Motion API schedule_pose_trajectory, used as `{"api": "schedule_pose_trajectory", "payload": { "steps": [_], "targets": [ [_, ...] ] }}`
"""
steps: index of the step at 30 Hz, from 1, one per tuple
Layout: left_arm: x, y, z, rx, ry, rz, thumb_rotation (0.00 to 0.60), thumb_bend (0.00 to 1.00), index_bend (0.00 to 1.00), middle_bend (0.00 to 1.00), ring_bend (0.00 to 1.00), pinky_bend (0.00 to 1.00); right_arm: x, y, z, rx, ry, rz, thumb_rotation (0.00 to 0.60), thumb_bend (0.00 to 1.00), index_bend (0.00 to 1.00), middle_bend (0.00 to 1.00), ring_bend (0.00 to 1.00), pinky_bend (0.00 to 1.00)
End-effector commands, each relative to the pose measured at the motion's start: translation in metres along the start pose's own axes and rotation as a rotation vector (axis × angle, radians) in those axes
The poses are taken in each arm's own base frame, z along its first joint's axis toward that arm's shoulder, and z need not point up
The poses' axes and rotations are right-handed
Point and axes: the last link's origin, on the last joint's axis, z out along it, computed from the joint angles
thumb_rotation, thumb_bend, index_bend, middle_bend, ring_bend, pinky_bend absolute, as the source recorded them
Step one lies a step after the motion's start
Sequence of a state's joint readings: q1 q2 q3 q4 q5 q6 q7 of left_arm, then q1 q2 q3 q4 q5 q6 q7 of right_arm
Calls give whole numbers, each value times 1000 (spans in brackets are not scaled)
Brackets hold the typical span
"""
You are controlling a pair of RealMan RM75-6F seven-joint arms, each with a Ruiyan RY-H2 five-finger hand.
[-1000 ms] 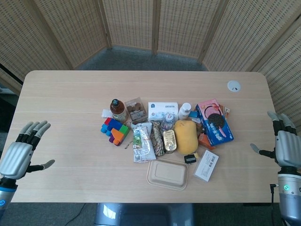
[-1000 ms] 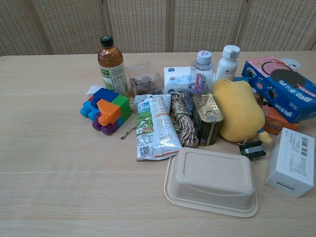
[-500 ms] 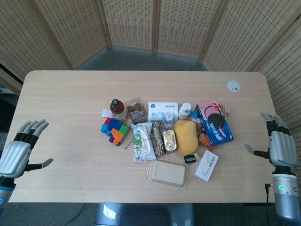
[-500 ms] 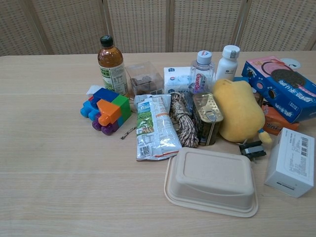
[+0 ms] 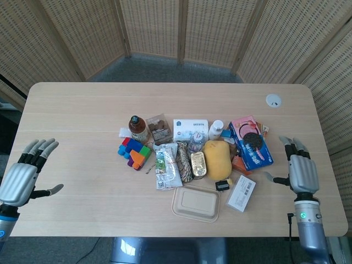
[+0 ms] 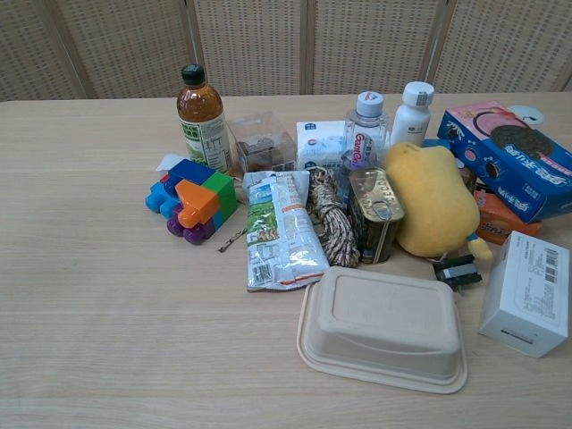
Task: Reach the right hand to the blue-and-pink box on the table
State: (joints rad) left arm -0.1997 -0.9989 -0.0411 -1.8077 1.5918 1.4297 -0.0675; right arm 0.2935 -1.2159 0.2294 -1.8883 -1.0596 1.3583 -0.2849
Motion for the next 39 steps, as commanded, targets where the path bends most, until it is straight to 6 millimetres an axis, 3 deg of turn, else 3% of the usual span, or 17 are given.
{"api": "schedule_pose_trajectory", "payload": {
  "steps": [1,16,29,39],
  "targets": [
    [2,1,-1,0,3,4,600,132,0,0,0,0,-13,-1,9,-16,-27,-2,553,0,0,0,0,0],
    [4,6,0,-4,-1,15,600,131,0,0,0,0,-58,0,48,-97,-103,-15,524,0,0,0,0,0],
    [2,6,1,0,-8,16,600,131,0,0,0,0,-72,0,71,-165,-91,-38,499,0,0,0,0,0],
    [1,5,3,3,-15,18,600,131,0,0,0,0,-78,-8,73,-201,-113,-32,484,0,0,0,0,0]
  ]
}}
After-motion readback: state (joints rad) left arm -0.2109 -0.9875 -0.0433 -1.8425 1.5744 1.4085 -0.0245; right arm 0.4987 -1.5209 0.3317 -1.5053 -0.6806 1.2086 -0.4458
